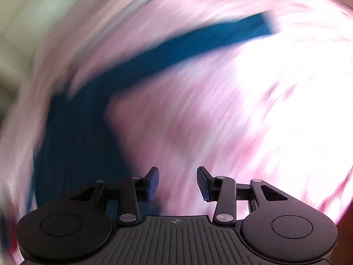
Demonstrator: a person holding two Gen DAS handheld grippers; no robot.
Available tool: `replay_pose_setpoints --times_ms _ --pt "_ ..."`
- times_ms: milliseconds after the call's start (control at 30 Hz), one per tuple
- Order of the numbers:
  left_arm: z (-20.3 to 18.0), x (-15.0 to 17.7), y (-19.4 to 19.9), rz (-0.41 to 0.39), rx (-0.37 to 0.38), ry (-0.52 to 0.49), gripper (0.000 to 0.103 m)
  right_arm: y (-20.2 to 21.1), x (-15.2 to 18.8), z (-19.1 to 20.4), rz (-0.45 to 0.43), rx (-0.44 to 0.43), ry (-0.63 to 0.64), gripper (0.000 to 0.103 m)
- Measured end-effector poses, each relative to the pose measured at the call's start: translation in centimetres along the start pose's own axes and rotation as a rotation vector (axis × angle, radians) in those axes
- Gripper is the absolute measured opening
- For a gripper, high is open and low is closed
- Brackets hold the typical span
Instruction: Fold clothes
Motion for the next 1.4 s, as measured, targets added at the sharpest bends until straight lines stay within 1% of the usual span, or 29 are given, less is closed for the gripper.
replay_pose_setpoints --times_ms 100,133,267,300,333,367,400,500,567,600,667,700,733,800,867,967,1033,1133,1200,1233,1267,1333,1400 --pt "-0.9 -1.8 -0.7 -0.038 0.018 0.108 0.015 -1.3 -7.5 -5.5 -0.199 -0.059 -0.309 0.042" --pt "-1.4 -2.2 -1.0 -0.048 0.026 0.138 0.015 -2.0 -9.1 -6.7 -0.237 -0.070 -0.376 0.042" --pt "-3.0 -3.1 -2.2 -0.058 0.027 0.184 0.015 -5.7 -13.8 -10.5 -0.308 -0.063 -0.542 0.042" --pt "-3.4 -3.2 -2.5 -0.056 0.025 0.191 0.015 -6.7 -14.5 -10.0 -0.306 -0.046 -0.522 0.041" --pt "-3.6 -3.3 -2.8 -0.054 0.022 0.198 0.015 -7.6 -15.2 -9.5 -0.304 -0.030 -0.503 0.037" --pt "-3.9 -3.5 -3.0 -0.052 0.018 0.203 0.015 -8.6 -16.0 -8.9 -0.302 -0.013 -0.484 0.009" --pt "-4.2 -3.7 -3.1 -0.051 0.014 0.208 0.015 -9.1 -16.6 -8.5 -0.306 0.003 -0.455 0.009" --pt "-4.5 -4.2 -3.3 -0.053 0.011 0.219 0.015 -5.9 -18.2 -8.5 -0.391 0.048 -0.276 0.008" --pt "-4.5 -4.7 -4.3 -0.047 0.003 0.227 0.015 -4.9 -19.1 -9.6 -0.449 0.073 -0.315 0.009" --pt "-4.2 -4.9 -4.6 -0.041 0.000 0.233 0.015 -4.8 -19.2 -10.3 -0.446 0.096 -0.329 0.009" --pt "-3.8 -5.0 -4.8 -0.036 0.006 0.248 0.015 -6.3 -19.8 -10.4 -0.401 0.128 -0.343 0.011" --pt "-3.5 -5.1 -4.7 -0.039 0.012 0.252 0.016 -7.1 -20.1 -10.5 -0.378 0.144 -0.350 0.021" --pt "-3.2 -5.2 -4.5 -0.048 0.013 0.252 0.016 -7.6 -20.3 -10.4 -0.362 0.160 -0.359 0.026" --pt "-2.2 -5.6 -4.0 -0.076 -0.002 0.259 0.019 -6.8 -20.2 -9.2 -0.383 0.187 -0.394 0.048" --pt "-0.1 -6.0 -3.1 -0.110 -0.032 0.290 0.028 -5.4 -19.9 -7.8 -0.410 0.227 -0.398 0.056" --pt "4.0 -6.8 -1.9 -0.181 -0.113 0.376 0.039 -4.5 -18.4 -5.6 -0.360 0.209 -0.366 0.057" --pt "7.5 -7.4 -1.1 -0.232 -0.165 0.458 0.040 -3.6 -15.7 -3.8 -0.267 0.149 -0.347 0.057" --pt "13.2 -8.4 0.2 -0.313 -0.245 0.600 0.046 -3.9 -11.1 -1.1 -0.138 0.105 -0.313 0.057" --pt "17.1 -8.9 1.1 -0.371 -0.284 0.699 0.047 -4.0 -7.9 1.0 -0.072 0.082 -0.291 0.057" --pt "19.1 -9.3 1.5 -0.400 -0.293 0.745 0.049 -4.0 -6.3 2.0 -0.042 0.071 -0.279 0.057" --pt "21.0 -9.7 1.8 -0.429 -0.299 0.789 0.054 -4.2 -5.0 3.0 -0.020 0.061 -0.266 0.057" --pt "24.1 -10.4 2.0 -0.478 -0.306 0.858 0.058 -4.4 -2.6 5.2 0.015 0.041 -0.234 0.057" --pt "26.7 -11.9 1.3 -0.521 -0.311 0.914 0.058 -4.7 -0.6 7.2 0.051 0.027 -0.204 0.057"
Point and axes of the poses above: each gripper's, at about its wrist camera, not at the fingertips, and y roughly against the way its jaws point, z to its left, x to its underside, the point moved 2 cm from there along -y, roughly the way its jaws point, and after that the axes turned 2 degrees about -x, right-handed, at the moved point
